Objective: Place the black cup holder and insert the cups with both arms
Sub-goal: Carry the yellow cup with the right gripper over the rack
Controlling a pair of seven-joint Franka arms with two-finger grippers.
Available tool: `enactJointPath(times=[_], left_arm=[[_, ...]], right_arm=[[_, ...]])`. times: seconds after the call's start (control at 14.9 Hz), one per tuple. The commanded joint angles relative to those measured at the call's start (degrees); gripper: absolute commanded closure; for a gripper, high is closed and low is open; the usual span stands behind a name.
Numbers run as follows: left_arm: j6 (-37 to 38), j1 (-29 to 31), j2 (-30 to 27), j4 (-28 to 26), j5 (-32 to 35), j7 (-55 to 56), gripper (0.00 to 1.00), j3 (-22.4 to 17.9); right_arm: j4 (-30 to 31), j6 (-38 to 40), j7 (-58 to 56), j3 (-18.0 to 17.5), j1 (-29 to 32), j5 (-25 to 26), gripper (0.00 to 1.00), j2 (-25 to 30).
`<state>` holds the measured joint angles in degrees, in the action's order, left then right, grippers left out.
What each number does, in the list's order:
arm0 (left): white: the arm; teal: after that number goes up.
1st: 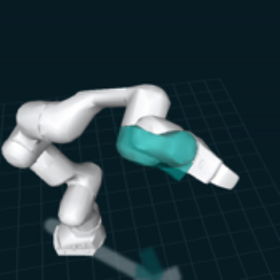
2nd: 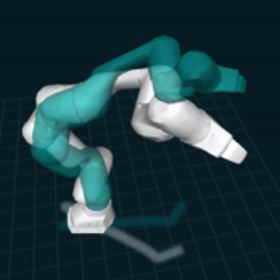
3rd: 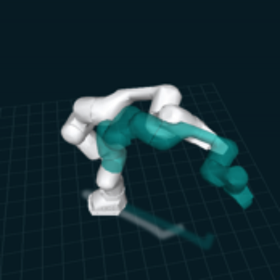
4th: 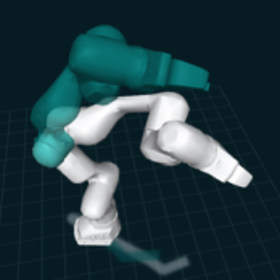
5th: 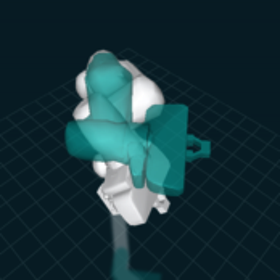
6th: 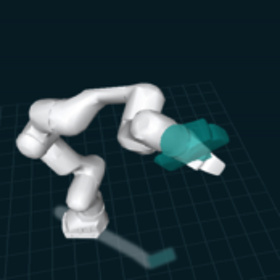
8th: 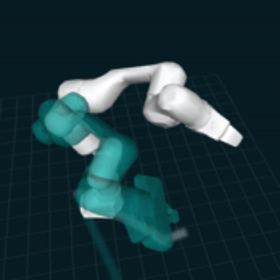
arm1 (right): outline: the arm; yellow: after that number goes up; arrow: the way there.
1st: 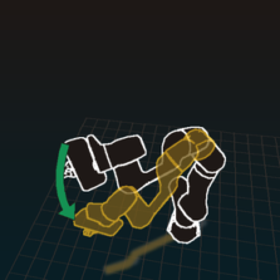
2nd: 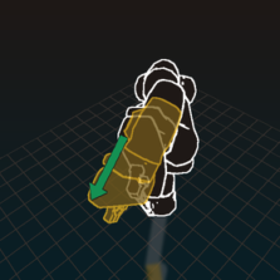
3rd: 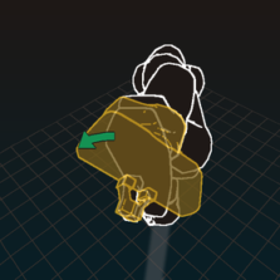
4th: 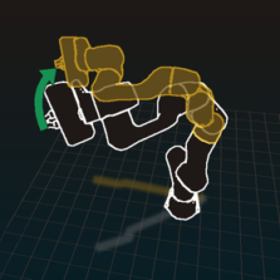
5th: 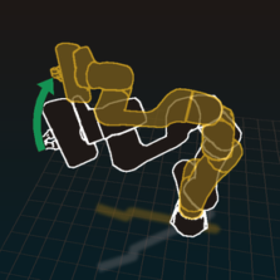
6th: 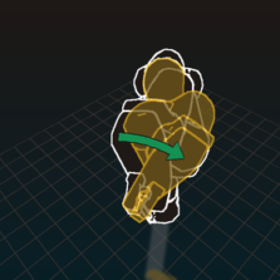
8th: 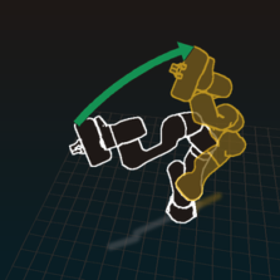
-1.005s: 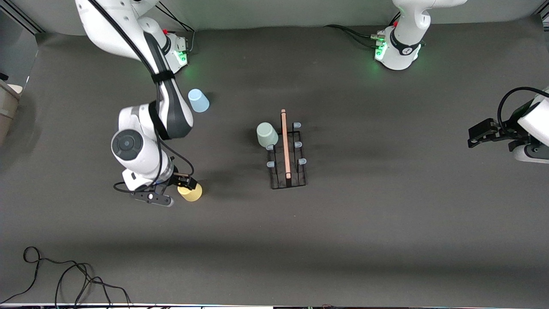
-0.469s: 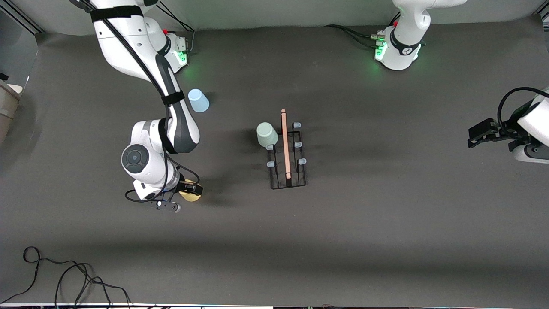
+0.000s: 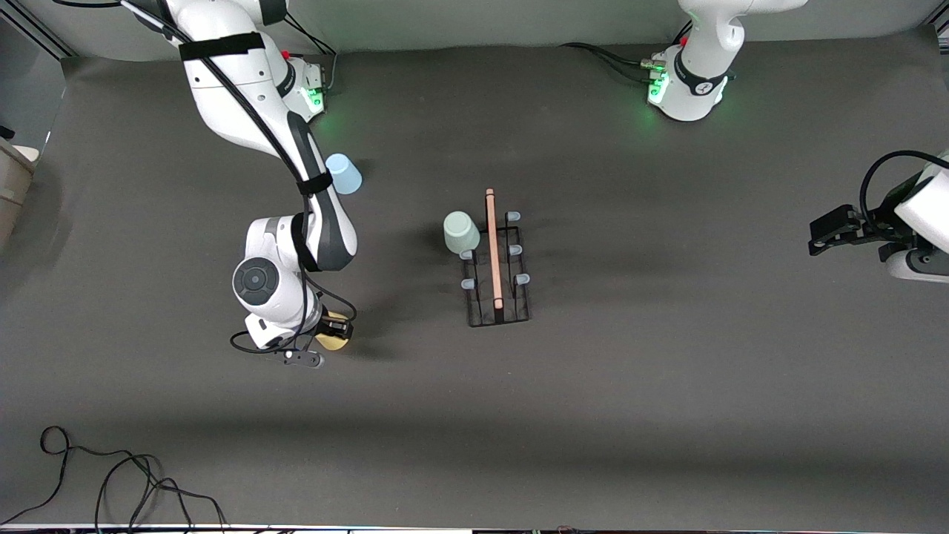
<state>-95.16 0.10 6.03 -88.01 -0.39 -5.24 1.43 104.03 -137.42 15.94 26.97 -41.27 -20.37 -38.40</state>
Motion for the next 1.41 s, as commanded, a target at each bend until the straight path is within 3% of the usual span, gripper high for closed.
enactJointPath(times=[0.0, 0.27, 0.54, 0.87, 1.34], left_arm=[[-0.29, -0.36, -0.49, -0.41, 0.3, 0.4, 0.0, -0.12], [-0.47, -0.36, -0.4, -0.41, 0.3, 0.4, 0.0, -0.12], [-0.47, -0.19, -0.4, -0.41, 0.3, 0.31, 0.0, -0.12], [-0.47, -0.1, -0.49, -0.41, 0.3, 0.31, 0.0, -0.12], [-1.78, 0.08, -0.23, -0.41, 0.3, -0.65, 0.0, -0.47]], right_arm=[[-0.31, 2.41, -2.06, 0.02, -0.03, -1.87, 1.0, 2.26], [-3.03, 9.43, -0.39, 0.02, -0.04, -1.96, 1.0, 7.45], [-10.66, 17.0, 9.34, -0.07, -2.04, -1.87, 1.0, 9.57], [-18.41, 17.45, 25.43, -0.07, -8.02, -1.87, 1.0, 8.0], [-21.23, 14.73, 38.01, -0.07, -16.46, -1.34, 1.0, 3.69]])
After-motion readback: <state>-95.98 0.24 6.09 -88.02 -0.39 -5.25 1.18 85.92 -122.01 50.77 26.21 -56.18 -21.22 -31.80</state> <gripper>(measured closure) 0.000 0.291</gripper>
